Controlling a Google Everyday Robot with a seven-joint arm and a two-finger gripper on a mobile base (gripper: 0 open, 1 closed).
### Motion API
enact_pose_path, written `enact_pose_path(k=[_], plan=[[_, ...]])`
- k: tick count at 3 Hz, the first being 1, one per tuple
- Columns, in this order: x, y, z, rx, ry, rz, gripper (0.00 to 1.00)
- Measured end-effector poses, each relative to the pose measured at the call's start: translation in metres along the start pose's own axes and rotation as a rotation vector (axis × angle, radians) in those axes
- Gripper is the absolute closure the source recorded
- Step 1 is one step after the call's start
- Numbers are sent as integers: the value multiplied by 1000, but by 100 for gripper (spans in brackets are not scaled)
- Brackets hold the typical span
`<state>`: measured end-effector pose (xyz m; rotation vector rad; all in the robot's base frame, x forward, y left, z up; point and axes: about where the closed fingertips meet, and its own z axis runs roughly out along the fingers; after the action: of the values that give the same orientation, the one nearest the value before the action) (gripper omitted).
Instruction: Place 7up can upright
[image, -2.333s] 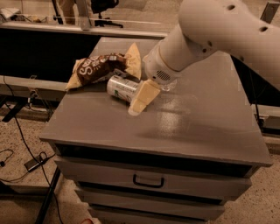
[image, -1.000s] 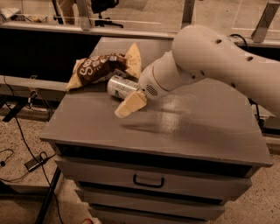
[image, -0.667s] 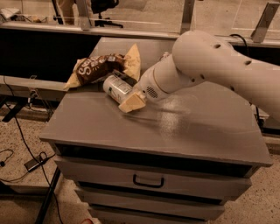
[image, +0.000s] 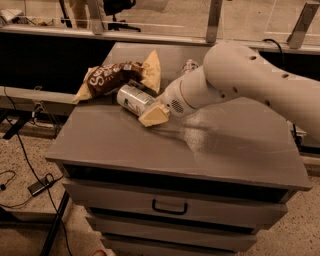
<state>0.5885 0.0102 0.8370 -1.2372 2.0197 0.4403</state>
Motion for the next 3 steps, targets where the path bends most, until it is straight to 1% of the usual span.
enact_pose_path(k=[1, 2, 3], plan=[[0, -8, -16, 13, -5, -7, 100], [-9, -16, -47, 15, 20, -81, 100], [-18, -20, -78, -11, 88, -181, 100]])
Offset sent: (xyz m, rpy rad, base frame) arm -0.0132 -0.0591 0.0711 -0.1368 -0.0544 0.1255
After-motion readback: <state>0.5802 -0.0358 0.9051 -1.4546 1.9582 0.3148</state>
